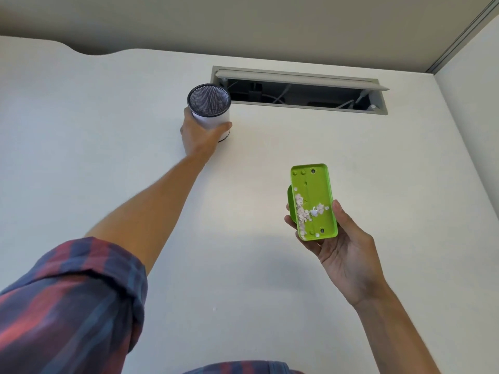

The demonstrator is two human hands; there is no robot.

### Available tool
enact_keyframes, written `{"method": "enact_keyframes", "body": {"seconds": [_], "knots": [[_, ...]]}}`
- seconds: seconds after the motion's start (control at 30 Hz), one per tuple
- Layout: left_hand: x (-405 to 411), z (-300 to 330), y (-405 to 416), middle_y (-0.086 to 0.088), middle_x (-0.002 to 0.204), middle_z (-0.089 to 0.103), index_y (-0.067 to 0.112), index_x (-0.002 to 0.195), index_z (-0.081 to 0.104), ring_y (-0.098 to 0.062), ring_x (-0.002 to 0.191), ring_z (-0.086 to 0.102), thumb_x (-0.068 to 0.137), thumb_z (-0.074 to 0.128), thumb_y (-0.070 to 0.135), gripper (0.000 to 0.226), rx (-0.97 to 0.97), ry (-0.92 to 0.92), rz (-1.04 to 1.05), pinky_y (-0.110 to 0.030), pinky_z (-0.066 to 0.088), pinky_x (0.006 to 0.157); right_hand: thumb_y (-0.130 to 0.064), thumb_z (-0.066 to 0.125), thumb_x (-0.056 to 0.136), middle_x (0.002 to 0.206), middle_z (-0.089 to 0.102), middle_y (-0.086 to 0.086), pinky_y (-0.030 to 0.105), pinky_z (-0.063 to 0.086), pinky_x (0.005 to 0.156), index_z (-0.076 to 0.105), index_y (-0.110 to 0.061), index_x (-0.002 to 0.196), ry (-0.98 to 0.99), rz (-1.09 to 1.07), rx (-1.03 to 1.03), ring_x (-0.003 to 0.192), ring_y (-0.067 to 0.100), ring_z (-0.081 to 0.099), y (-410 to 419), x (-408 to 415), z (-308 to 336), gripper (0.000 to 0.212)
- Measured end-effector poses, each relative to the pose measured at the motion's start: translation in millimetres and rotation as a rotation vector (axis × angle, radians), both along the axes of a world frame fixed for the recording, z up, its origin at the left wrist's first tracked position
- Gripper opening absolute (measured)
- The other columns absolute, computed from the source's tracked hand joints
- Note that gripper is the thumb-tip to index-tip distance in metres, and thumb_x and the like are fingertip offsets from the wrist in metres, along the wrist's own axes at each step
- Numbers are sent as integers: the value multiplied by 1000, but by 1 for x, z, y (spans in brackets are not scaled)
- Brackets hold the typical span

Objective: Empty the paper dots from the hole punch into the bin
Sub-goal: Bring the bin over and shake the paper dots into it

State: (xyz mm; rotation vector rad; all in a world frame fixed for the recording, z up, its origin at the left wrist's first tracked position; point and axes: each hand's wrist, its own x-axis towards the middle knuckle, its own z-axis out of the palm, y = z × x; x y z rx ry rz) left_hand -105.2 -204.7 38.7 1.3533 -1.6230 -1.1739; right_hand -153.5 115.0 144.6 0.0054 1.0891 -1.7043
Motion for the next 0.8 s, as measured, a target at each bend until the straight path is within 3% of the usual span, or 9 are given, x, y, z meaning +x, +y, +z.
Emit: {"method": "enact_keyframes", "body": {"seconds": [0.37, 0.43, 0.53, 0.7, 0.8], "knots": [[52, -5, 83, 11, 107, 65, 19, 122, 56, -10, 100, 62, 59, 92, 28, 73, -1, 63, -48, -16, 49, 82, -34, 66, 77, 128, 65, 21, 31, 59, 74, 71, -7, 116, -59, 15, -100, 109, 37, 68, 4, 9, 6, 48], [62, -5, 104, 16, 104, 64, 19, 122, 56, -1, 95, 62, 59, 92, 25, 72, 10, 77, -65, -11, 48, 79, -32, 59, 83, 126, 66, 20, 30, 59, 75, 72, -8, 115, -59, 13, -97, 110, 37, 67, 6, 11, 6, 42], [77, -6, 138, 20, 103, 64, 20, 120, 57, 16, 93, 58, 60, 93, 20, 70, 29, 97, -97, -4, 45, 75, -30, 50, 91, 132, 62, 22, 31, 59, 80, 57, -2, 131, -73, 13, -115, 115, 38, 64, 11, 15, 6, 49], [98, -10, 186, 9, 113, 70, 21, 121, 59, -6, 107, 65, 55, 91, 26, 74, 54, 100, -173, -17, 50, 86, -27, 47, 93, 138, 55, 27, 33, 58, 90, 46, 1, 140, -70, 16, -132, 125, 41, 56, 19, 19, 2, 54], [109, -11, 213, 9, 116, 70, 24, 122, 59, -8, 111, 64, 57, 92, 24, 73, 58, 99, -221, -25, 51, 91, -25, 50, 92, 141, 52, 28, 37, 52, 98, 44, 2, 141, -39, 21, -133, 134, 43, 47, 23, 20, -3, 56]]}}
